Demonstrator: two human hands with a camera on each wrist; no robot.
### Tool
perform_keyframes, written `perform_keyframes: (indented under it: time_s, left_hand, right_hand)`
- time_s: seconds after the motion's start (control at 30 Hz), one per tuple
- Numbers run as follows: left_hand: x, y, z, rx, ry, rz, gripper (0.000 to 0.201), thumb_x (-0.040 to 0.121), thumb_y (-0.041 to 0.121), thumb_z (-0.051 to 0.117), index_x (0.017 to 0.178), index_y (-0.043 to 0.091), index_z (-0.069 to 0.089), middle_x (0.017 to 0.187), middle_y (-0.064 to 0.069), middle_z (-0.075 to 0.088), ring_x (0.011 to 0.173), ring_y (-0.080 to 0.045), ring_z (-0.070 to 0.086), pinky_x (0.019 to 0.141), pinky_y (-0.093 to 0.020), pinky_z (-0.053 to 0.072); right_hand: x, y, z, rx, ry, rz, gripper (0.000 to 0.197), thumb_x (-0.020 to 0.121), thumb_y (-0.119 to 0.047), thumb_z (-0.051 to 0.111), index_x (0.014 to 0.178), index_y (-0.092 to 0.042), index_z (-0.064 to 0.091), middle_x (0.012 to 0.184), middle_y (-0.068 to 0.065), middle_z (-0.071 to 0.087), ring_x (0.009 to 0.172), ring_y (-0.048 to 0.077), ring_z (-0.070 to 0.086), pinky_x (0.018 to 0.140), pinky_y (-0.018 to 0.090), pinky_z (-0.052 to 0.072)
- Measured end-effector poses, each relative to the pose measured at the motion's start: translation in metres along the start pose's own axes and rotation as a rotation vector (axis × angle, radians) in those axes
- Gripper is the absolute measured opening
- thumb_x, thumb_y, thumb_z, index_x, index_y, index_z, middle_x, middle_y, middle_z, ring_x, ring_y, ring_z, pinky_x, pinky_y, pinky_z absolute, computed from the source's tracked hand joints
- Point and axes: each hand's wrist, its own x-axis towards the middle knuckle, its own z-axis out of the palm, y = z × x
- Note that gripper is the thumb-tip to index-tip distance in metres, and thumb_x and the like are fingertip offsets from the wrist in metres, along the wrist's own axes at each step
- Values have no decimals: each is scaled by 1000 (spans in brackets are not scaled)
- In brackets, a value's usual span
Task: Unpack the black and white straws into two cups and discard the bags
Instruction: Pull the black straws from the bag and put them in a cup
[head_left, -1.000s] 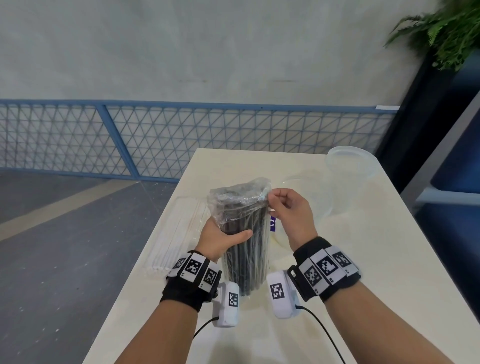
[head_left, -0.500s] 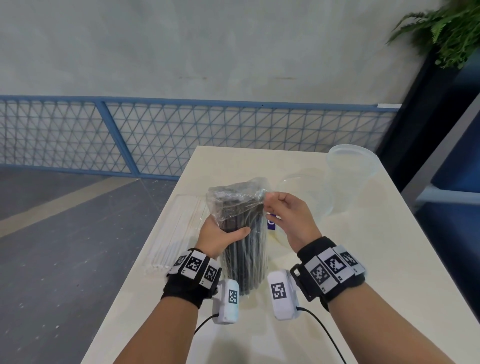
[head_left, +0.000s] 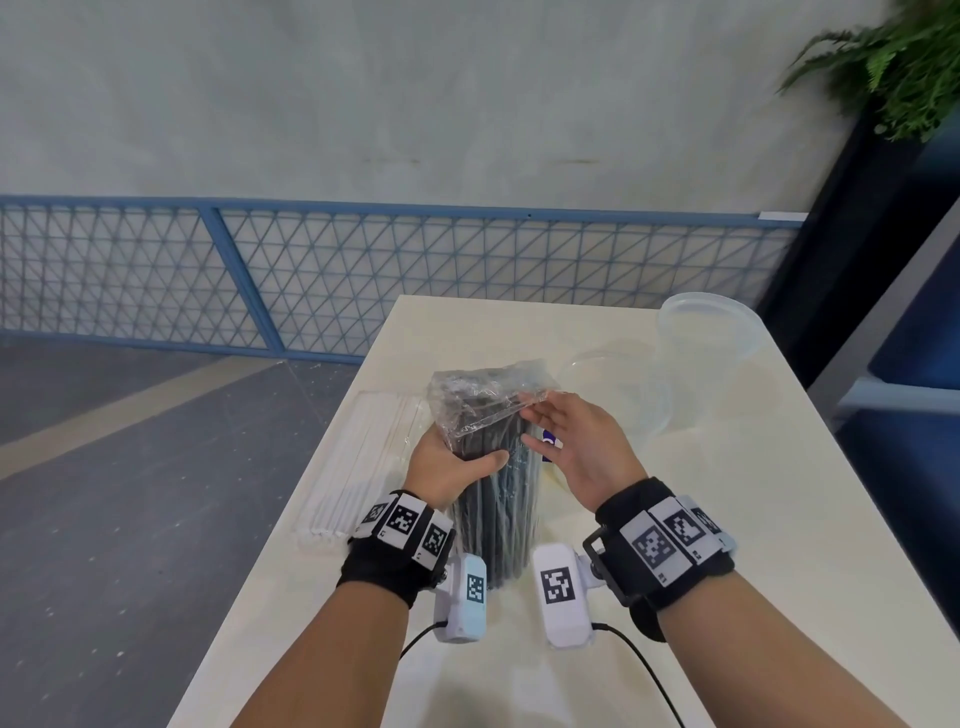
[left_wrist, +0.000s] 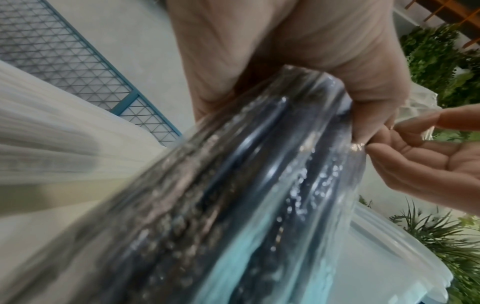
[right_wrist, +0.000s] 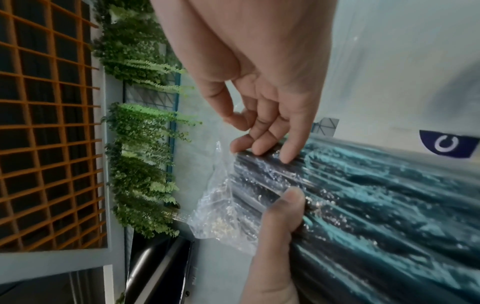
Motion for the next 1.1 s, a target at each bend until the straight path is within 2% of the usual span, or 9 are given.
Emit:
perform_keyframes:
  time_s: [0.13,0.2,0.3,0.47,0.6,0.73,0.8,0.9,1.1]
  left_hand:
    - [-2,5,0,-15,10,-17,38,68,8,81,89,28,56,88,10,65,91,-10,63,78,-19,48]
    - [-3,4,1,-37,9,-37,38,68,8,81,87,27,54,87,12,63,87,-8,61,77,-20,46]
    - [-3,3,0,-27,-26,-30,38,68,10,82,95,25,60,96,6,68,97,-12,64,88,-29,50]
    - [-1,5,-2,-60,-89,3,44,71,2,78,99,29,58,103,4,68,99,-7,63,89,-25,48]
    - [-1,3,-4,-57,-104,2,43,72,-2,75,100,27,57,100,4,66,94,-3,63,82,-16,48]
    - [1,0,-4,-36,-93,-32,40,71,3,78,96,27,59,99,0,68,94,-9,64,89,-27,49]
    - [1,-2,-4,-22,-92,-48,37,71,5,78,96,26,59,99,0,68,94,-12,64,88,-27,49]
    - [3,-5,-2,-11,-81,-96,43,65,17,83,102,17,60,101,-5,70,97,-19,66,87,-33,52]
    - [-1,-5,-1,12,-125,-118,37,71,7,79,101,18,60,99,-3,69,95,-17,66,87,-33,52]
  right_hand:
    - [-3,7,-3,-146,20,-182,1,93,-16,53,94,-15,53,99,1,63,92,19,66,87,34,51]
    - [-1,17,-7,-495,131,-443,32,84,-12,64,109,-21,45,106,0,55,86,15,65,81,30,53]
    - [5,25,-11,-981,217,-864,58,73,-11,72,122,-23,44,122,2,37,106,12,46,96,19,38]
    - [26,17,-19,-1385,100,-1227,44,75,-19,70,114,-26,51,123,1,49,110,21,48,96,42,42]
    - [38,11,-21,-1511,-27,-1348,20,83,-21,61,102,-26,54,110,-2,62,98,15,52,99,40,36]
    - [39,5,-15,-1441,-105,-1333,3,86,-17,53,88,-20,55,95,-2,68,80,16,62,93,30,36]
    - [36,5,-12,-1360,-138,-1236,5,88,-17,49,88,-16,54,87,1,68,73,21,62,81,28,44]
    - [29,3,-7,-1236,-105,-1044,20,90,-24,44,90,-9,58,81,2,69,68,24,64,61,38,54]
    - [29,-23,-1,-917,21,-721,5,95,-15,48,89,-15,48,82,-1,68,72,16,70,69,41,56]
